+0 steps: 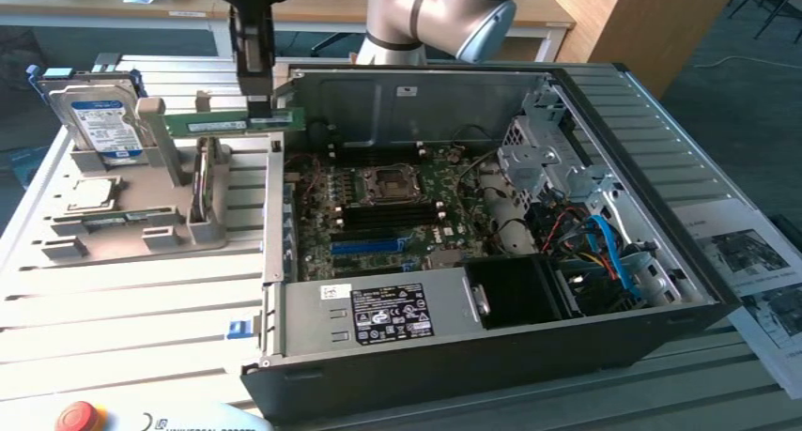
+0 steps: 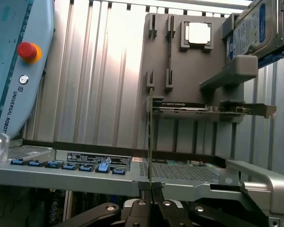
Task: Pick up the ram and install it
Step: 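Pick up the ram and move it above insertion slot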
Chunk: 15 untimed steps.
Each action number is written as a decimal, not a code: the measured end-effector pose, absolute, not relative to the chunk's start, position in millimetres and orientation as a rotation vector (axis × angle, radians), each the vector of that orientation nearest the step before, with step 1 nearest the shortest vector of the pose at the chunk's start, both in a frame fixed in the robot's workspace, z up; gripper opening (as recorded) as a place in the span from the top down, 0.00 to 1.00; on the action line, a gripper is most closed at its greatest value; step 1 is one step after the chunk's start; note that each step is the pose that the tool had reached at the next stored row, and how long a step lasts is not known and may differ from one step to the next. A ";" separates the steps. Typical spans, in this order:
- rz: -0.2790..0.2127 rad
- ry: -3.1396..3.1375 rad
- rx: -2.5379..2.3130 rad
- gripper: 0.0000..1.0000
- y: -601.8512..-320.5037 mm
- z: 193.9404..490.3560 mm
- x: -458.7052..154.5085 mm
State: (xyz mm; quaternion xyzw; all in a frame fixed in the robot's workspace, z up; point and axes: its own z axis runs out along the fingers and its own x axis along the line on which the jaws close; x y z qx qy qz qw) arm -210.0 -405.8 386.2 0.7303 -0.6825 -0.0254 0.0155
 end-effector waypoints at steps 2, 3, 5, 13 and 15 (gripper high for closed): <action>-0.079 -2.122 2.272 0.88 -405.7 386.3 -202.9; -0.079 -2.122 2.273 0.88 -405.7 386.3 -199.2; -0.079 -2.121 2.274 0.88 -405.8 386.3 -191.6; -0.079 -2.117 2.277 0.88 -405.8 386.2 -163.5; -0.079 -2.116 2.278 0.88 -405.8 386.3 -156.7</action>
